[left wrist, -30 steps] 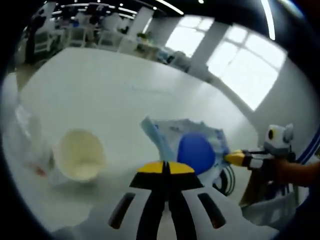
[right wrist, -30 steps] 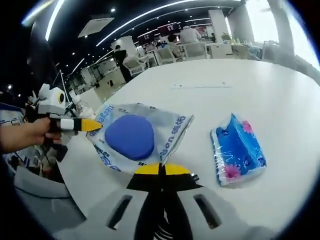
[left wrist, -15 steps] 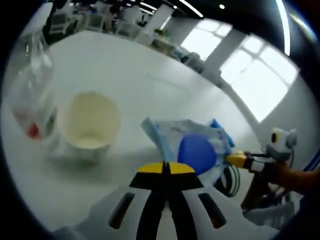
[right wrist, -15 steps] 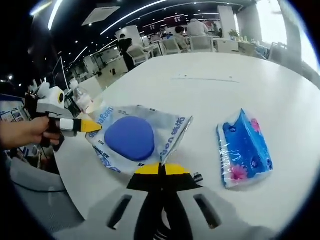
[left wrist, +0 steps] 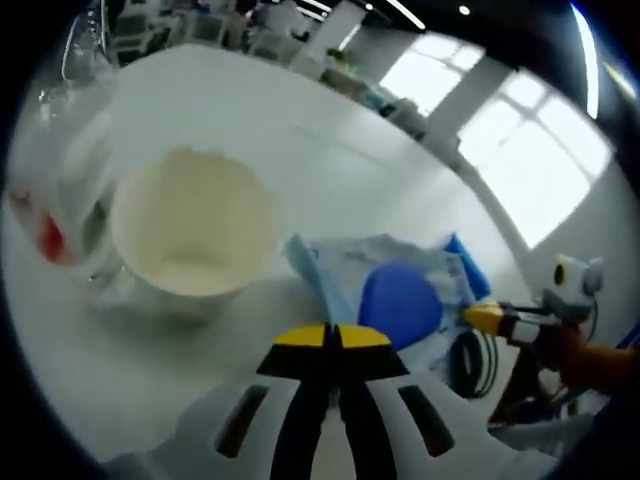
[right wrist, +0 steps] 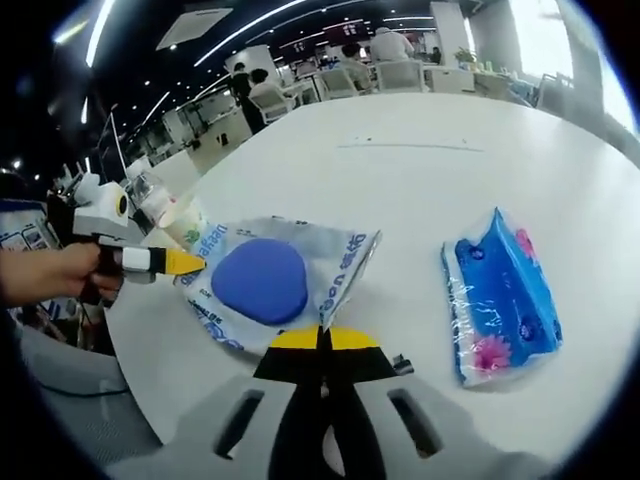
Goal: Arrange the tabletop items into an orderly group along one side of the table until the central work area is clear of visible clutter.
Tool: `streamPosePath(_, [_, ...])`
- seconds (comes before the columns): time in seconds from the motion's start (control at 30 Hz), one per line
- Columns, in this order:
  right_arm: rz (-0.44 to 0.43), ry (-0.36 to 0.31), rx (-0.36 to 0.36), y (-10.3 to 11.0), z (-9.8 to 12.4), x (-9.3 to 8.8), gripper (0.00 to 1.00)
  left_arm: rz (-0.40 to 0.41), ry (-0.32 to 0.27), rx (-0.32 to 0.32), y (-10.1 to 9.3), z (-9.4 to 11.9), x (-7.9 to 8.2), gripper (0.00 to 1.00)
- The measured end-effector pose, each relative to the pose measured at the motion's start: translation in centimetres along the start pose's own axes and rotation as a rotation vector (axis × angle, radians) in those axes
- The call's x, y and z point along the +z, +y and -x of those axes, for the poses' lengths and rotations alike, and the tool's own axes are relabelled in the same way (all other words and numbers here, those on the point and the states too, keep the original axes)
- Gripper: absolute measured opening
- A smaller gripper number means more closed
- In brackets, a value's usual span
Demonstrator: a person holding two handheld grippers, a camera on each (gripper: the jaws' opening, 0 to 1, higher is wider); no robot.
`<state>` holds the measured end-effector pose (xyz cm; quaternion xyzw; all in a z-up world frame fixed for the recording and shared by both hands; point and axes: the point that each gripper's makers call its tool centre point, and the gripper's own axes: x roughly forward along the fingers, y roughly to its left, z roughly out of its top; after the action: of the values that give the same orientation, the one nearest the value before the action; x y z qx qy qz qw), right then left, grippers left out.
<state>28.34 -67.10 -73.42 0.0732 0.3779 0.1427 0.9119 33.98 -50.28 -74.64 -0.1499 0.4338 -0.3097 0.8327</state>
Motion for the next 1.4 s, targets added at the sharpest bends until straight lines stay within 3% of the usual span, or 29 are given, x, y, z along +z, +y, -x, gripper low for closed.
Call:
streamPosePath(0.13, [-0.010,0.014,0.000,0.0,-0.7,-0.4,0.00,0.008,0.014,0.011,0.6,-0.1,-0.3,0.01])
streamPosePath(0.27, [-0.025,0.027,0.001,0.1,-1.1,-0.7,0.00,0.032,0.058,0.028,1.2,0.0,-1.2,0.10])
streamPosePath(0.53, [-0.025,0.042,0.004,0.2,-1.3,-1.2,0.00,-0.042,0.046,0.042,1.4,0.9,-1.1,0.16])
streamPosePath(0.7, [-0.015,0.046,0.006,0.3,-1.3,-1.4,0.00,-0.089,0.071,0.055,1.6,1.5,-2.0,0.18])
streamPosePath(0.87, [-0.008,0.047,0.007,0.3,-1.3,-1.4,0.00,-0.086,0.059,0.043,1.6,1.5,-2.4,0.16])
streamPosePath(1.1, [-0.018,0.040,0.017,0.7,-1.5,-1.2,0.00,-0.051,0.040,0.042,1.7,1.2,-2.4,0.03])
streamPosePath(1.4, [0.003,0.032,0.021,0.9,-2.1,-0.4,0.00,-0.048,0.003,0.069,2.2,1.1,-1.3,0.02])
